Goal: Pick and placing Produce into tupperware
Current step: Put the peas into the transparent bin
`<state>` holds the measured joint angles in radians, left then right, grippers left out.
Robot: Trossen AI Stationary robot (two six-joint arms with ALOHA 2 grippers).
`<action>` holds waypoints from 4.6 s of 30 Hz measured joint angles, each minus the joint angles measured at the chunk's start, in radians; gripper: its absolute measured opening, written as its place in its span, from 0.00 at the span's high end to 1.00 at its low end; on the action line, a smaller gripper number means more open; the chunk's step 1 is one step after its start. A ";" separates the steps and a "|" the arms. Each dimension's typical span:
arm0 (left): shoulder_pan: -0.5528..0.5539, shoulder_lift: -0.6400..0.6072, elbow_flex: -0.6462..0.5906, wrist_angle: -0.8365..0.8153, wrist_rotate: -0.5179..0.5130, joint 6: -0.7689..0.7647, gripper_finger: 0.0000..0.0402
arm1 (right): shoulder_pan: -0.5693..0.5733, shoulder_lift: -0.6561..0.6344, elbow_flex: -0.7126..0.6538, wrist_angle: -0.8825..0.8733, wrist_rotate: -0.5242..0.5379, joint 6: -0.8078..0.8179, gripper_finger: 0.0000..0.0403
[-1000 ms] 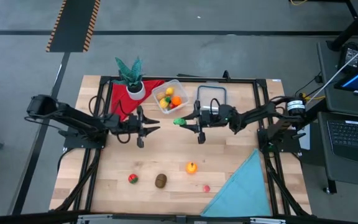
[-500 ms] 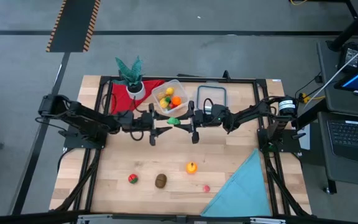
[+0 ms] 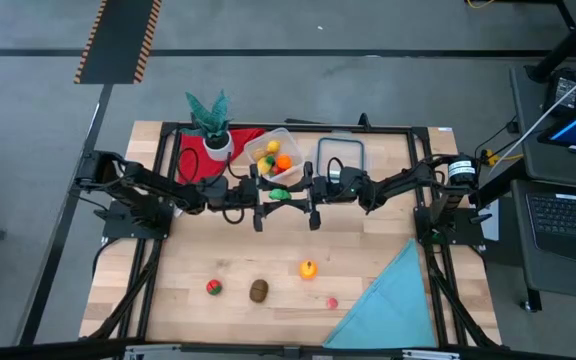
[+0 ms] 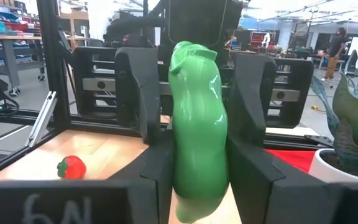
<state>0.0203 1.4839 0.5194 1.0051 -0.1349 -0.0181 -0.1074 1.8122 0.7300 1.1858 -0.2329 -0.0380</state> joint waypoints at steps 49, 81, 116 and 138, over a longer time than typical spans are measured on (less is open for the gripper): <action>0.012 -0.026 0.006 0.013 0.060 0.084 0.72 | -0.008 -0.004 0.006 0.001 0.005 0.087 0.51; 0.121 -0.283 0.003 -0.388 0.043 0.114 0.72 | -0.060 -0.226 -0.134 -0.185 -0.002 0.049 0.50; 0.203 -0.316 0.021 -0.627 -0.197 -0.036 0.72 | 0.002 -0.415 -0.292 -0.240 0.423 0.089 0.50; 0.432 -0.005 0.570 -1.226 0.093 0.060 0.72 | 0.001 -0.415 -0.292 -0.303 0.395 0.103 0.50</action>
<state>0.4526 1.4793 1.0897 -0.2213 -0.0417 0.0419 -0.1062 1.3975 0.4381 0.8832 0.1623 0.0647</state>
